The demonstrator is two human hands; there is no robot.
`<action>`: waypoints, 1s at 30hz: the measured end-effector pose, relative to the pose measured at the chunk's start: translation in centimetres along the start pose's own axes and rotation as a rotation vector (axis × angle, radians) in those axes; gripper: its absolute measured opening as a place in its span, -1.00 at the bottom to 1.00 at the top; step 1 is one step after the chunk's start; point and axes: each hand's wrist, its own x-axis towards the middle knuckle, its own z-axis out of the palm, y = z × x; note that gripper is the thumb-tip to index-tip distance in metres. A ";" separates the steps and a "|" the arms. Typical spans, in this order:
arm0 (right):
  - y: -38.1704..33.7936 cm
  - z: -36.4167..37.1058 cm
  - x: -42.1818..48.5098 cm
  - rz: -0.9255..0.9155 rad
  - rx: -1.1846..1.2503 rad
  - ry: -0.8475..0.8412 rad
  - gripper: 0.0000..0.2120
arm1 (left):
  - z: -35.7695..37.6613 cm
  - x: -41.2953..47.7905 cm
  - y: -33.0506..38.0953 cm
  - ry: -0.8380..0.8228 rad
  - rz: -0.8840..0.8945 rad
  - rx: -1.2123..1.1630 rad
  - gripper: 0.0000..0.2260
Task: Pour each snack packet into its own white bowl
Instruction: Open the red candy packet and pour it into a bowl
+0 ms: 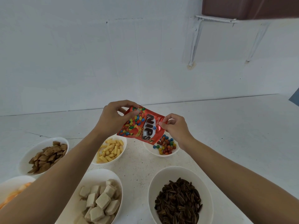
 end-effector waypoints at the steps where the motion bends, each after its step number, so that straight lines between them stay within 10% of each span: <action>1: 0.0 0.0 0.0 -0.007 0.017 0.013 -0.86 | 0.0 0.0 -0.1 -0.010 -0.008 0.007 -0.90; 8: -0.7 -1.0 0.2 -0.113 0.126 0.110 -0.84 | 0.3 -0.8 -0.6 -0.009 -0.058 -0.025 -0.88; 21: 1.3 -0.4 0.0 0.275 0.385 0.010 -0.89 | 1.3 -0.2 0.5 -0.106 0.056 0.028 -0.87; 30: 0.1 -1.1 0.0 0.031 0.265 0.066 -0.90 | 0.9 0.0 0.2 0.018 0.010 -0.034 -0.90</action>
